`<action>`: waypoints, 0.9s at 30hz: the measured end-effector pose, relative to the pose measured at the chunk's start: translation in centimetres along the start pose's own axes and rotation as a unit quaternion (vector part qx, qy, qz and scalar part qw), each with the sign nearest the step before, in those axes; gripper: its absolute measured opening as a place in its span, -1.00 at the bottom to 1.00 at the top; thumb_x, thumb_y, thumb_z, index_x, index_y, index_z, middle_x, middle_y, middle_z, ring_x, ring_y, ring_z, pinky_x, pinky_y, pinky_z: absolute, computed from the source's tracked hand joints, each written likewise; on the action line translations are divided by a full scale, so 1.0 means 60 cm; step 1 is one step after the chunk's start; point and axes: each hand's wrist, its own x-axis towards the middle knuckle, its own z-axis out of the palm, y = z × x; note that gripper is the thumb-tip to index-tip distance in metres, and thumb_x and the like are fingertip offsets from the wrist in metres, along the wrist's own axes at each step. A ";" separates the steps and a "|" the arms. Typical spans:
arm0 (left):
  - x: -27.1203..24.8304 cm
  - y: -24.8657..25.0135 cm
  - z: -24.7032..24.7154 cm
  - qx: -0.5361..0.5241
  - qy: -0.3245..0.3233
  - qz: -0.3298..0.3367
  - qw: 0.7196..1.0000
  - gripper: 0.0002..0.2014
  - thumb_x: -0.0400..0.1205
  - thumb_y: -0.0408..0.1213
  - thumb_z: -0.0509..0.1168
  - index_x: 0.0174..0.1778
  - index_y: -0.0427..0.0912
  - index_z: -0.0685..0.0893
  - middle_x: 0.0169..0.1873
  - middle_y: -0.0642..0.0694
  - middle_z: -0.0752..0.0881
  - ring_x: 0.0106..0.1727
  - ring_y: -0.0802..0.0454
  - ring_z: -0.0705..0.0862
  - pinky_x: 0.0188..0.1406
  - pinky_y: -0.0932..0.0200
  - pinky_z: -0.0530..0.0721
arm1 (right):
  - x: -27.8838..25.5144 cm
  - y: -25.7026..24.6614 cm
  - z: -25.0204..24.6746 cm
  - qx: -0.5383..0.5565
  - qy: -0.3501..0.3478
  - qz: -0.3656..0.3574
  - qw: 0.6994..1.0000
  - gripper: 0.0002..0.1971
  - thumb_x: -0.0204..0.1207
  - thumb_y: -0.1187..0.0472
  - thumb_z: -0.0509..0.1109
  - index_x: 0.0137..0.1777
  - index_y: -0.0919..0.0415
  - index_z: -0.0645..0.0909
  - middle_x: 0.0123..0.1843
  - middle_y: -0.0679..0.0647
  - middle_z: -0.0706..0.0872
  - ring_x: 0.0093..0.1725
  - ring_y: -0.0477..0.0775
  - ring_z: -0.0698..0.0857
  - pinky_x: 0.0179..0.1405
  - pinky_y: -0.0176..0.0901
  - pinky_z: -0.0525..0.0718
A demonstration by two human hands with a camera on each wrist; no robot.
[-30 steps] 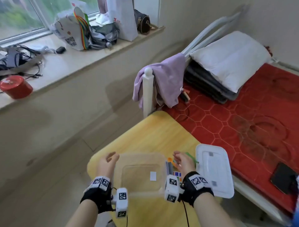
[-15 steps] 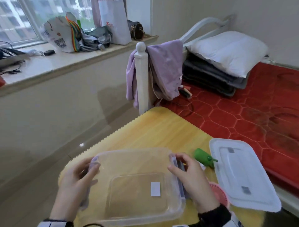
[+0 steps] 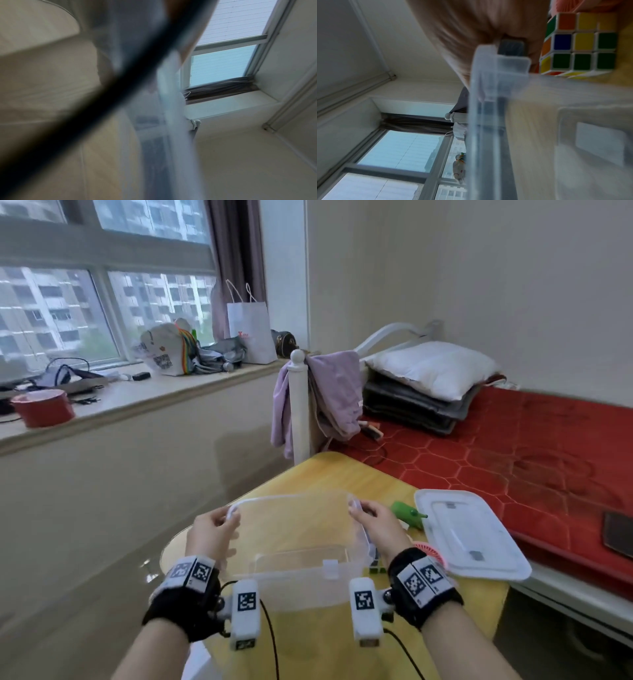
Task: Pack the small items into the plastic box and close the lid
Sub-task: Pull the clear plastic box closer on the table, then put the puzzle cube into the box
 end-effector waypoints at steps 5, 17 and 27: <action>-0.008 -0.002 -0.002 0.002 0.014 -0.002 1.000 -0.73 0.69 -0.16 0.34 0.15 -0.22 0.82 -0.21 -0.12 0.77 -0.15 -0.17 0.77 -0.26 0.05 0.69 | -0.011 -0.011 -0.001 0.010 -0.023 0.023 0.999 -0.70 0.65 0.22 0.35 0.31 0.35 0.61 0.12 0.18 0.73 -0.07 -0.02 0.69 -0.04 -0.15 0.66; -0.081 0.016 -0.034 0.019 -0.005 0.045 0.999 -0.78 0.73 -0.18 0.34 -0.16 -0.19 0.78 -0.10 -0.26 0.81 -0.04 -0.16 0.81 -0.14 -0.16 0.84 | 0.024 -0.014 -0.116 -0.299 -0.128 0.003 0.945 -0.55 0.54 0.43 0.28 0.39 0.13 0.63 0.43 0.08 0.65 0.40 0.03 0.60 0.41 -0.07 0.56; -0.093 -0.013 -0.040 -0.160 -0.028 0.057 0.985 -0.85 0.69 -0.34 0.38 0.06 -0.24 0.85 -0.09 -0.16 0.90 0.10 -0.24 0.81 0.04 -0.17 0.77 | 0.030 0.016 -0.080 -0.346 -0.207 -0.066 0.913 -0.80 0.44 0.21 0.46 -0.08 -0.16 0.62 -0.03 -0.15 0.77 0.00 -0.16 0.71 0.11 -0.17 0.68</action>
